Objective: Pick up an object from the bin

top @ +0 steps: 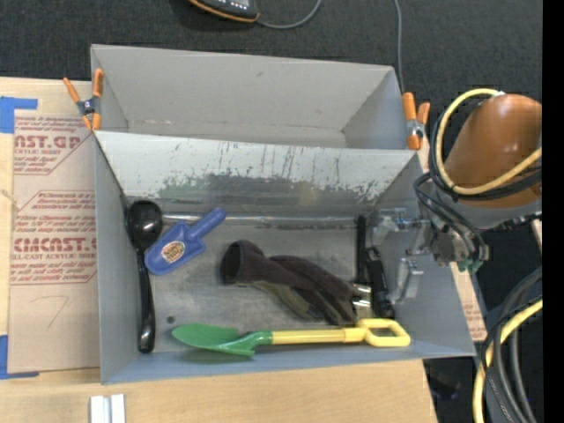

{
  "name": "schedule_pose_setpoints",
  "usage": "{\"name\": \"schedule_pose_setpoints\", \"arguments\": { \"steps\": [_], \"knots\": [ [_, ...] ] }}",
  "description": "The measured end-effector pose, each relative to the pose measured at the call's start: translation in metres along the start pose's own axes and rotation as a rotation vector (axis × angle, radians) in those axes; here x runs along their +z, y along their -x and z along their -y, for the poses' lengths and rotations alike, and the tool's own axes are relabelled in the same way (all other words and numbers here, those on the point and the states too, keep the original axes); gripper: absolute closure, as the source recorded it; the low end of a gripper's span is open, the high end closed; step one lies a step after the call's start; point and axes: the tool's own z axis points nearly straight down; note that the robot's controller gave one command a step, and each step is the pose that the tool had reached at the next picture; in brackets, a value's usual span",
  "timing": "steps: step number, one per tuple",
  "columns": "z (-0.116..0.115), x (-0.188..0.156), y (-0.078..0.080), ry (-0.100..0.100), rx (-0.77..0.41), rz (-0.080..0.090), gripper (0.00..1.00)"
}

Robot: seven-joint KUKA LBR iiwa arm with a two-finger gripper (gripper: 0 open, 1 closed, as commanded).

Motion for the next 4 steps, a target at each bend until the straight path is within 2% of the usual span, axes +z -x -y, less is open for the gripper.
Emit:
{"name": "schedule_pose_setpoints", "arguments": {
  "steps": [1,2,3,4],
  "knots": [
    [0.000,0.000,0.000,0.000,0.001,0.000,0.00],
    [-0.022,0.023,0.001,-0.003,0.003,0.008,0.00],
    [-0.037,0.028,0.005,-0.001,0.034,0.005,0.00],
    [-0.086,0.101,-0.001,0.004,0.034,-0.006,0.00]
  ]
}}
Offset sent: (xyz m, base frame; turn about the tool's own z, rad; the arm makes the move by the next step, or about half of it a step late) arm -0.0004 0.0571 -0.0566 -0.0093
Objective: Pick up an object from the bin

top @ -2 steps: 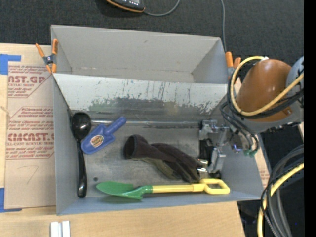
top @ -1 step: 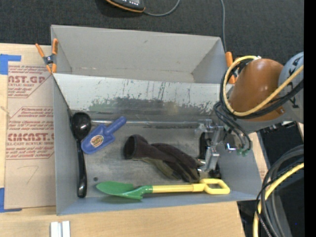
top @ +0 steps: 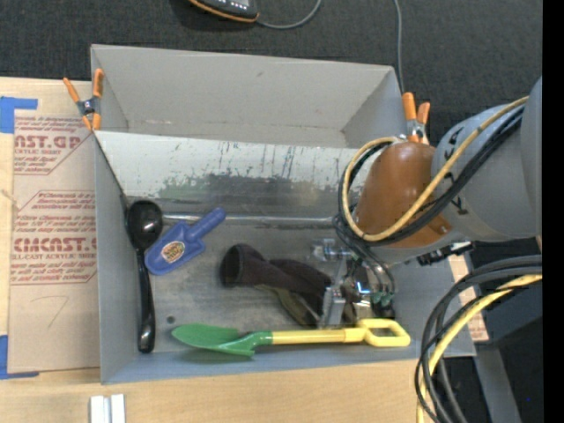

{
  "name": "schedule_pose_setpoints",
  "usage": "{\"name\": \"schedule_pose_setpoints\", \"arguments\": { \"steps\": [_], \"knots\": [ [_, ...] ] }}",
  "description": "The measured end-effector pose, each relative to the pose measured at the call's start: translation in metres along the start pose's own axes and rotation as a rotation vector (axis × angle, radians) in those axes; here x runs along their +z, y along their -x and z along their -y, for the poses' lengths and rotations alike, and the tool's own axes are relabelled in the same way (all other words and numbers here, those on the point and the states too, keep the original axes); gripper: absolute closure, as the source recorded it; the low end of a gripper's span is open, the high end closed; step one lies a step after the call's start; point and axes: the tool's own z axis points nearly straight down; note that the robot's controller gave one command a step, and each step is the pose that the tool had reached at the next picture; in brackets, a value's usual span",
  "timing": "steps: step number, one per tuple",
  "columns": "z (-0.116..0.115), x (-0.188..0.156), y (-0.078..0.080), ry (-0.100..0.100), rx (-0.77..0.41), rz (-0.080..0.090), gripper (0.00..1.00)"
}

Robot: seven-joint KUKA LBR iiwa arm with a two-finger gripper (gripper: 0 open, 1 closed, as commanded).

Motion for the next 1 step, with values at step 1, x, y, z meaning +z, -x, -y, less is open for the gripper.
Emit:
{"name": "schedule_pose_setpoints", "arguments": {
  "steps": [1],
  "knots": [
    [-0.0332,-0.0073,0.0159,-0.005,-0.016,0.024,0.00]
  ]
}}
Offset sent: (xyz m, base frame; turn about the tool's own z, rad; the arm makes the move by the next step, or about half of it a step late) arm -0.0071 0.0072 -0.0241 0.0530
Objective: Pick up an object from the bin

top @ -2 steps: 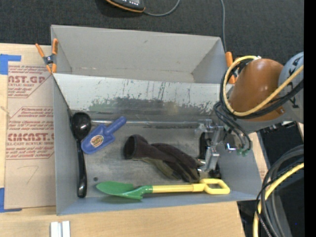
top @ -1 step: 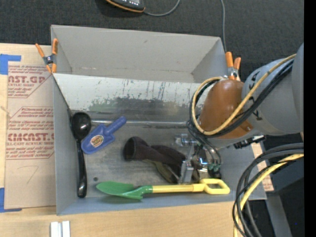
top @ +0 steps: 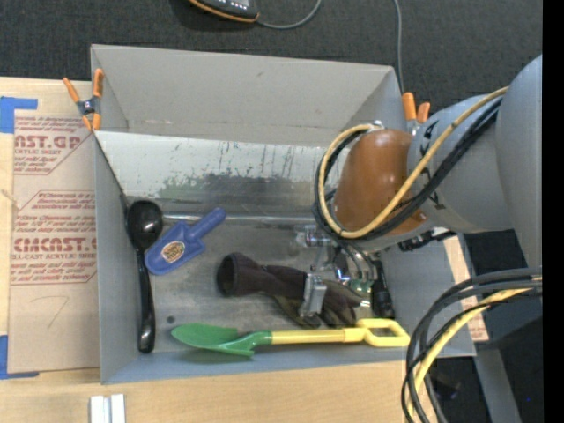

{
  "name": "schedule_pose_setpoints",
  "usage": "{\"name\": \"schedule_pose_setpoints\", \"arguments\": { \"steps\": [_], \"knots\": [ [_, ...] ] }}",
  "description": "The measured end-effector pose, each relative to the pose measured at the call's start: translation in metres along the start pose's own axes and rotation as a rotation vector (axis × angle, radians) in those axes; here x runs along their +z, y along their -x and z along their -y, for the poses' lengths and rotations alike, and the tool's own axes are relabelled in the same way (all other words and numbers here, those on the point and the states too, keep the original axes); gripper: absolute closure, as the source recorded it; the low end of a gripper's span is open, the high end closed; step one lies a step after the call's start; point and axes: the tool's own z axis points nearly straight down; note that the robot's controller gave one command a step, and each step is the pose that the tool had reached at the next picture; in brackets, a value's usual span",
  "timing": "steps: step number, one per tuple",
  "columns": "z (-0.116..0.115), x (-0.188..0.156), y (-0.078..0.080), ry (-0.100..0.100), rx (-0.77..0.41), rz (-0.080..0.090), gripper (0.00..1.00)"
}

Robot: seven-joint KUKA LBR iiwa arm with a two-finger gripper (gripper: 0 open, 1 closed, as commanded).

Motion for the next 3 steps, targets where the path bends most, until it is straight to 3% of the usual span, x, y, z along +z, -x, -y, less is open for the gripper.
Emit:
{"name": "schedule_pose_setpoints", "arguments": {
  "steps": [1,2,3],
  "knots": [
    [0.025,0.031,-0.024,0.001,0.068,-0.021,1.00],
    [0.025,0.031,-0.024,0.001,0.068,-0.020,1.00],
    [0.017,-0.072,-0.021,0.002,0.051,-0.025,1.00]
  ]
}}
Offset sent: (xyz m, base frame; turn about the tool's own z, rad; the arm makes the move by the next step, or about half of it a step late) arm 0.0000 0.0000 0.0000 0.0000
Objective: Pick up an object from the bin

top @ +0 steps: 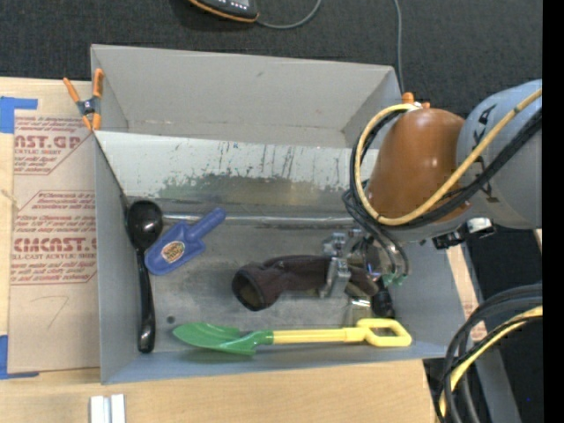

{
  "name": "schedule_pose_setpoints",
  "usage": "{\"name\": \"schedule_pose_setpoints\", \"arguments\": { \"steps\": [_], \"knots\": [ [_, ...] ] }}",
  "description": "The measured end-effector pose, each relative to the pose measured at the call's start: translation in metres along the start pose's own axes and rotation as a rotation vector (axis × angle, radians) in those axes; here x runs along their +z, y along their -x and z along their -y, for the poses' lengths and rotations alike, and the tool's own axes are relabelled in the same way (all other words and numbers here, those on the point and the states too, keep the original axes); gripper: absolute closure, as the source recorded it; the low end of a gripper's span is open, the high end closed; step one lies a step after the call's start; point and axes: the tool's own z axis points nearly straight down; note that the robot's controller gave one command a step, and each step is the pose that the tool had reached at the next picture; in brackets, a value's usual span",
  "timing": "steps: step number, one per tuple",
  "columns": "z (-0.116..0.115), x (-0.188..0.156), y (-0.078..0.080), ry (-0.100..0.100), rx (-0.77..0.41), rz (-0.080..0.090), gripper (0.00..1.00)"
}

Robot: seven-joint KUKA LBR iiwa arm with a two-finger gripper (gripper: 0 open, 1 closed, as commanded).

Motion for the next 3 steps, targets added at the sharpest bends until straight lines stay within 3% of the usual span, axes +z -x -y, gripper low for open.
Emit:
{"name": "schedule_pose_setpoints", "arguments": {
  "steps": [1,2,3],
  "knots": [
    [0.001,0.013,-0.004,-0.001,-0.005,-0.003,1.00],
    [0.009,-0.101,0.009,0.001,-0.009,0.001,1.00],
    [0.000,-0.090,0.011,0.000,0.006,-0.005,0.00]
  ]
}}
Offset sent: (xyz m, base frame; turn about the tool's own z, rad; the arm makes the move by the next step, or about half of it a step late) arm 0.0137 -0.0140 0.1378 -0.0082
